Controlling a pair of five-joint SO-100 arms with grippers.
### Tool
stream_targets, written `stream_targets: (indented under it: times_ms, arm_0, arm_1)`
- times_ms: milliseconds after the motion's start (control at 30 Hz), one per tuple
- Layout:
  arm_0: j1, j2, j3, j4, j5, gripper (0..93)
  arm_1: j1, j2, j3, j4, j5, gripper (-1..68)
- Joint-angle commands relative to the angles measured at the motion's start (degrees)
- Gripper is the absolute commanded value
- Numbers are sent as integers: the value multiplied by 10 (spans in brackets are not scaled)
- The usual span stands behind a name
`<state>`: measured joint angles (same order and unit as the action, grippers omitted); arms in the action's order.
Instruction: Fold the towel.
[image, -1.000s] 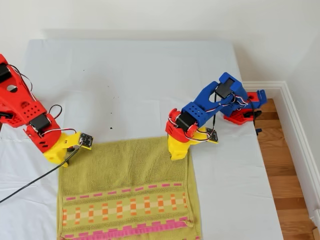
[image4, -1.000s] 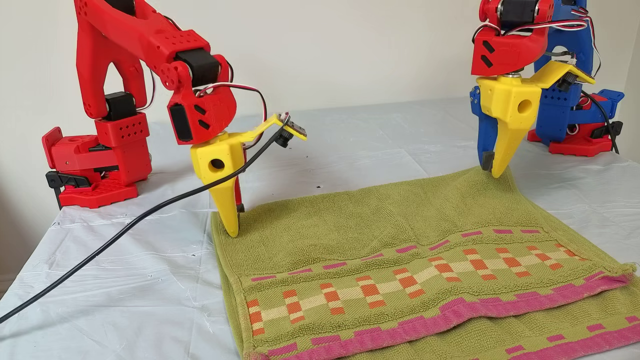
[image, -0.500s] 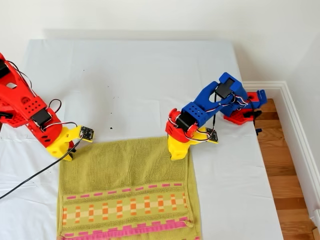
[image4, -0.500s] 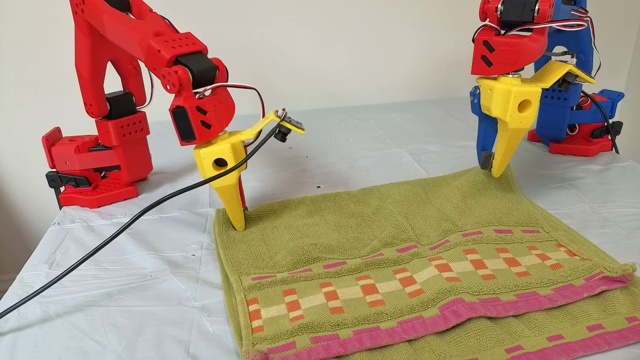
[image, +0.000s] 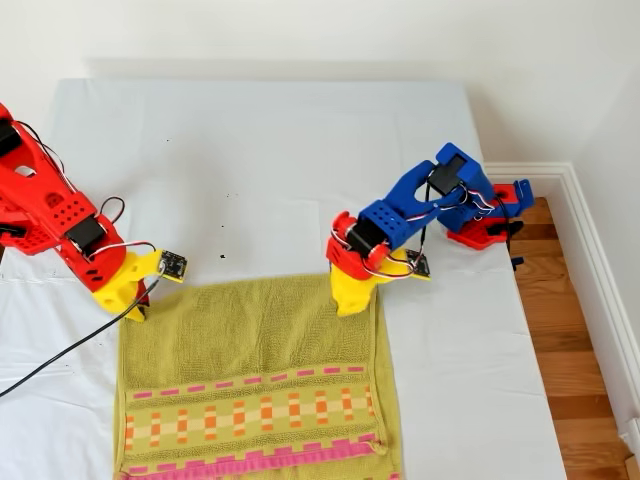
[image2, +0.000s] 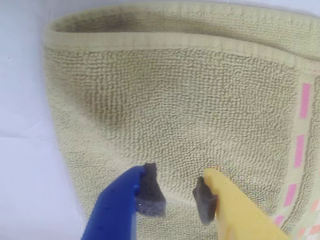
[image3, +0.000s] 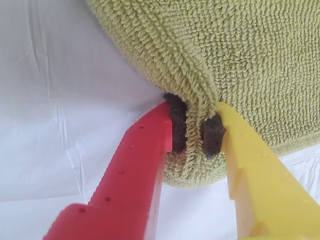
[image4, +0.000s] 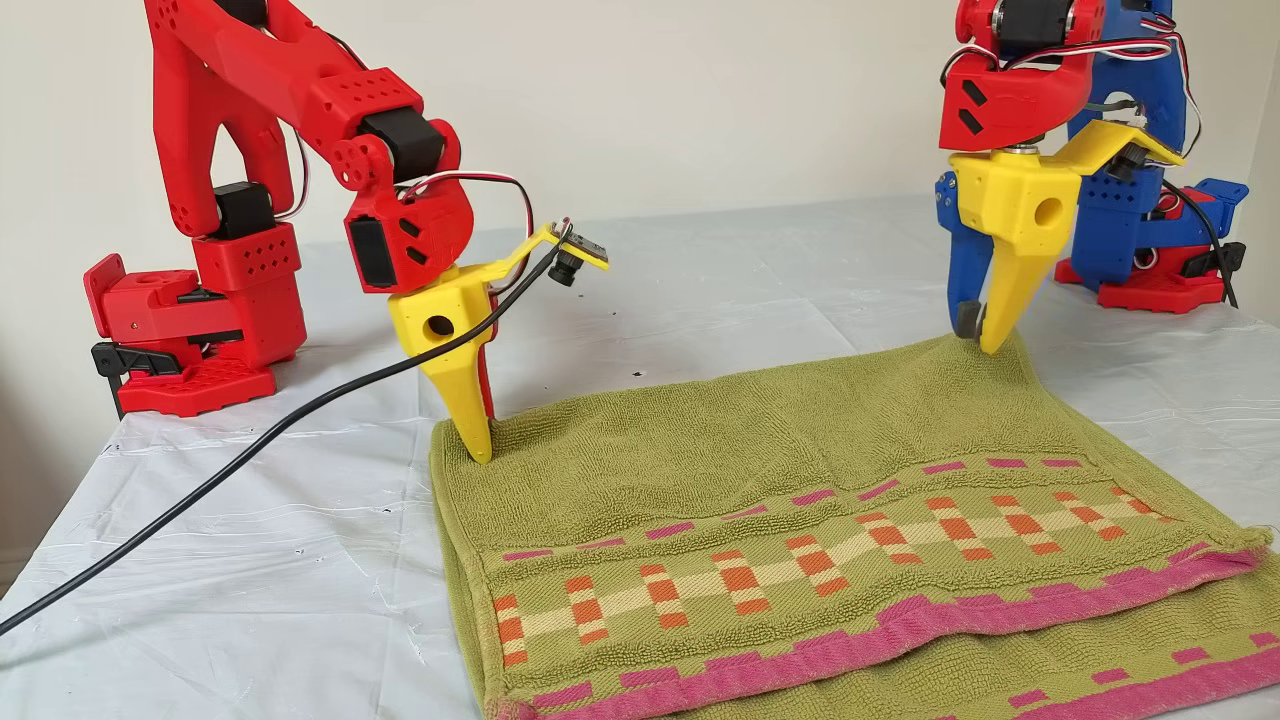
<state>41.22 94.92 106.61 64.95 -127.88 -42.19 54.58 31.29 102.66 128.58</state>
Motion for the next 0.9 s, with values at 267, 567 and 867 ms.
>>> stream_targets:
  times_ms: [267,567,867]
  arm_0:
    - [-24,185,78,150,25,14]
    - [-80,87,-8,154,106,14]
    - [-86,25,-47,142,116,14]
  arm_1:
    - [25,130,162,5,38,501]
    - [41,103,114,5,25,500]
    - [70,69,59,5,5,526]
